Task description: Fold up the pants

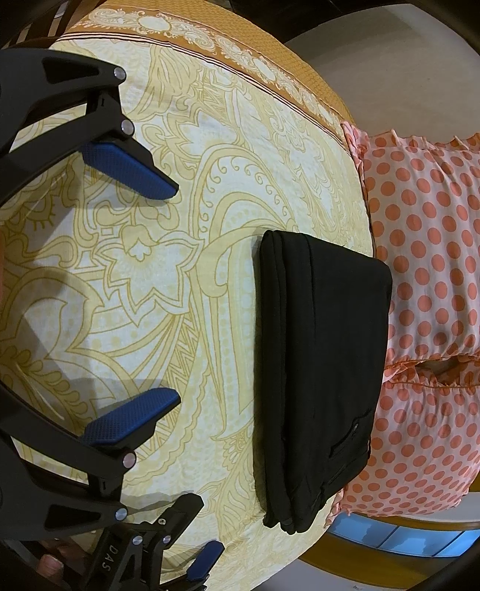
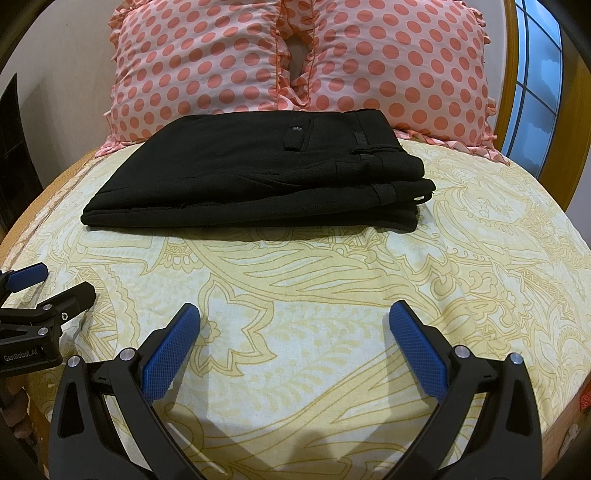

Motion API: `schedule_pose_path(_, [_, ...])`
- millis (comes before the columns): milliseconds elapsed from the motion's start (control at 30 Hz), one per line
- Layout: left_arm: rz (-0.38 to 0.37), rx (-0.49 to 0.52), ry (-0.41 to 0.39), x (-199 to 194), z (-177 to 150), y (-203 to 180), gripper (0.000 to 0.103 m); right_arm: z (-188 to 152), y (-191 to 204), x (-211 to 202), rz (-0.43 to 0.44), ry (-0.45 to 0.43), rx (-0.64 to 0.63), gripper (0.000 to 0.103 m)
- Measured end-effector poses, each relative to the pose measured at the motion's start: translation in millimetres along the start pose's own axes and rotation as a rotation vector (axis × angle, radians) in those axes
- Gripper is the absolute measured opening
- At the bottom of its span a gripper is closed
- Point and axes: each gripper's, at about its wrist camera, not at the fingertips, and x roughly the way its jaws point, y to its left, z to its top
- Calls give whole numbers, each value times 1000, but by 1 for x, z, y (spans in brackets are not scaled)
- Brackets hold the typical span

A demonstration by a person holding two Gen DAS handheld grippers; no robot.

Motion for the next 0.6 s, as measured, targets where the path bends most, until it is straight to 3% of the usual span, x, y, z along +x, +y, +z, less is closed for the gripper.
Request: schedule_pose_path(600, [-11, 20, -22, -1, -3, 2, 101, 0, 1, 0, -1, 0, 1, 102])
